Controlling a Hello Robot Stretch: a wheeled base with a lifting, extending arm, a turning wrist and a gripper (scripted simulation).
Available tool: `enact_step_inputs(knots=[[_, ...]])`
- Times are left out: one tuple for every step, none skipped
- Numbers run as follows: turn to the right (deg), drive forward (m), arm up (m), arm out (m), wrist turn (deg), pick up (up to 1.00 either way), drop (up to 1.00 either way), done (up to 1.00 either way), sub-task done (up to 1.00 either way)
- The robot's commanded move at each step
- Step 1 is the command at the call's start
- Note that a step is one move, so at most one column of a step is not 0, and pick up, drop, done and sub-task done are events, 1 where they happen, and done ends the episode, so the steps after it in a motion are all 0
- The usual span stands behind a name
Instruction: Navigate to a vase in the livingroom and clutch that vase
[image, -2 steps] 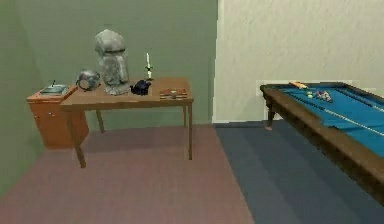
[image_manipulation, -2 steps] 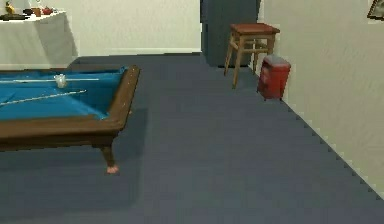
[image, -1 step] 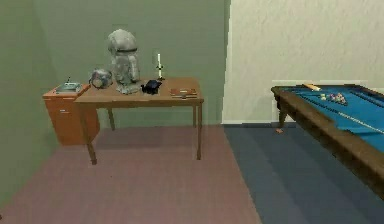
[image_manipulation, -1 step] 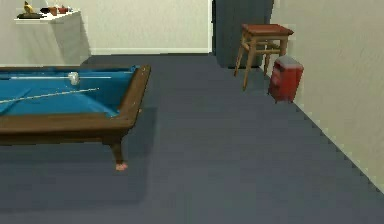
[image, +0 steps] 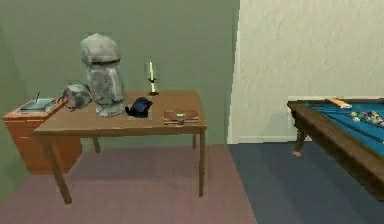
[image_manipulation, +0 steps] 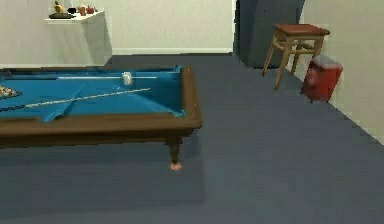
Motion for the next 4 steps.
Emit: enact_step_inputs(knots=[[-12.0,0.00,0.00,0.00,0.0,0.00,0.00,0.00,0.00],[0.0,0.95,0.00,0.00,0.0,0.00,0.00,0.00,0.00],[-45.0,0.00,0.00,0.00,0.0,0.00,0.00,0.00,0.00],[-45.0,0.00,0.00,0.00,0.0,0.00,0.00,0.00,0.00]])
